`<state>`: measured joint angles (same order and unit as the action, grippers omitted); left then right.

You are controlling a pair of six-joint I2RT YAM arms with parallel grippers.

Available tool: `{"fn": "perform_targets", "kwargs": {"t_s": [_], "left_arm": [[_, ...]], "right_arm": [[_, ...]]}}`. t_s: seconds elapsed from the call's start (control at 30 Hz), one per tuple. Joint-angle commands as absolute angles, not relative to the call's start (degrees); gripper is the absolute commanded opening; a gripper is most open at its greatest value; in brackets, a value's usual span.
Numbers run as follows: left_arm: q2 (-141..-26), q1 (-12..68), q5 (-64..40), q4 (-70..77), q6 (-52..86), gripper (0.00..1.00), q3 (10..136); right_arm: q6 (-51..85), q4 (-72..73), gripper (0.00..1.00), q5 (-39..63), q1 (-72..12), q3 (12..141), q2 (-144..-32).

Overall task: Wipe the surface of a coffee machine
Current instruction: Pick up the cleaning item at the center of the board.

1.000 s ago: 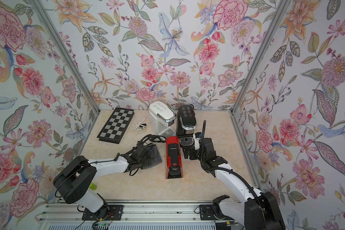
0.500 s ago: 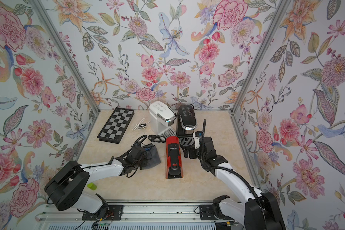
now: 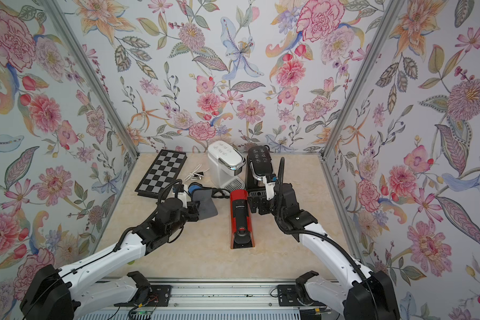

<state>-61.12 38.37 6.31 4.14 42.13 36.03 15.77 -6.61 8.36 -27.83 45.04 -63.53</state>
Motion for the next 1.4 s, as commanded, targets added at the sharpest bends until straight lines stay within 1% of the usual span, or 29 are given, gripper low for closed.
{"fn": "perform_targets", "kwargs": {"t_s": [0.0,0.1,0.27,0.4,0.63,0.73,0.87,1.13,1.2,1.33,1.37], "left_arm": [[-57.3,37.8,4.6,7.2,40.1,0.0,37.2],[-55.3,37.8,0.6,11.9,40.5,0.0,36.6],[-55.9,37.8,-6.1,18.2,40.9,0.0,36.9],[-56.8,37.8,-8.3,18.6,40.8,0.0,38.4],[-57.2,37.8,-15.9,29.6,45.8,0.0,37.0],[-58.8,37.7,-20.1,33.3,47.8,0.0,37.3],[-59.1,37.8,-22.8,36.7,50.5,0.0,37.5],[-58.9,37.8,-25.8,44.4,55.2,0.0,36.7],[-59.7,37.8,-26.1,44.0,55.2,0.0,37.2],[-61.9,37.8,-26.5,44.9,55.5,0.0,37.2],[-62.2,37.8,-26.4,44.8,55.6,0.0,37.2]], "right_arm": [[15.6,-7.6,1.0,13.8,-31.5,48.2,-63.4],[16.0,-7.4,1.0,17.0,-33.5,50.8,-64.1],[20.5,-1.9,1.0,29.1,-35.3,52.6,-66.0],[22.4,0.2,1.0,32.2,-36.0,53.0,-65.5],[30.7,12.8,1.0,38.8,-36.0,49.3,-66.2],[32.1,14.5,1.0,39.0,-36.0,49.6,-68.0],[32.1,15.7,1.0,39.1,-36.0,49.5,-69.2],[30.3,14.3,1.0,36.7,-35.5,48.8,-70.1],[30.8,15.3,1.0,37.1,-35.7,48.6,-70.0],[31.3,16.4,0.91,37.7,-35.9,48.5,-70.0],[31.2,16.3,0.87,37.7,-35.9,48.6,-69.8]]}}
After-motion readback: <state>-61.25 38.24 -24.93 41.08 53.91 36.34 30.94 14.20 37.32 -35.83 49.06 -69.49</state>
